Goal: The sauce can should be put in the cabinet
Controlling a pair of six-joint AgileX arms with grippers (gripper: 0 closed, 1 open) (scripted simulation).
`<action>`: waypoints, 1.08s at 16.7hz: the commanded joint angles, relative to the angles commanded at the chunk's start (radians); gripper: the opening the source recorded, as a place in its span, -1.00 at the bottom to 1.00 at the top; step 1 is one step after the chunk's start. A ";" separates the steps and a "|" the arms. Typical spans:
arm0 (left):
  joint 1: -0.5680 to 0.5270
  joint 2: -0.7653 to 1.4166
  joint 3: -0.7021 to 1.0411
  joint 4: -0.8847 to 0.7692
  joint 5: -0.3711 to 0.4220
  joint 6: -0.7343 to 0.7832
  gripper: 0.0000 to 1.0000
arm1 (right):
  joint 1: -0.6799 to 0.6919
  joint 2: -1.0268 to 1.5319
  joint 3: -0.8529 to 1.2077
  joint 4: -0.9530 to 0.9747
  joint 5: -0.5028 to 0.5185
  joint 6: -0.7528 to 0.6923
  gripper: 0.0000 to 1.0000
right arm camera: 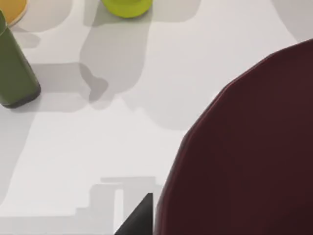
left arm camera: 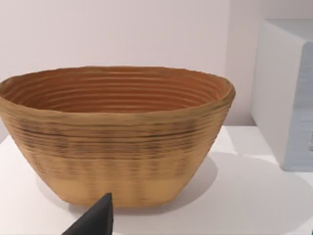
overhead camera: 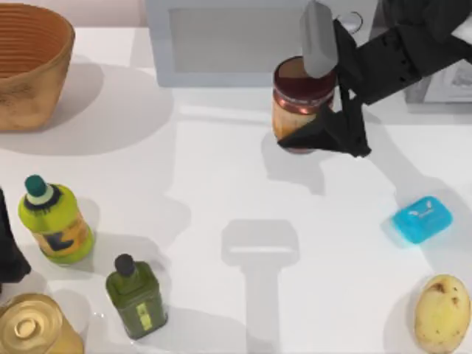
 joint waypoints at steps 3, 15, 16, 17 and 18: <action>0.000 0.000 0.000 0.000 0.000 0.000 1.00 | -0.018 -0.126 -0.099 0.049 0.045 0.063 -1.00; 0.000 0.000 0.000 0.000 0.000 0.000 1.00 | -0.229 -1.225 -0.966 0.472 0.476 0.614 -1.00; 0.000 0.000 0.000 0.000 0.000 0.000 1.00 | -0.249 -1.322 -1.046 0.512 0.516 0.665 -1.00; 0.000 0.000 0.000 0.000 0.000 0.000 1.00 | -0.267 -1.416 -1.124 0.551 0.556 0.713 -1.00; 0.000 0.000 0.000 0.000 0.000 0.000 1.00 | -0.284 -1.504 -1.198 0.588 0.593 0.759 -1.00</action>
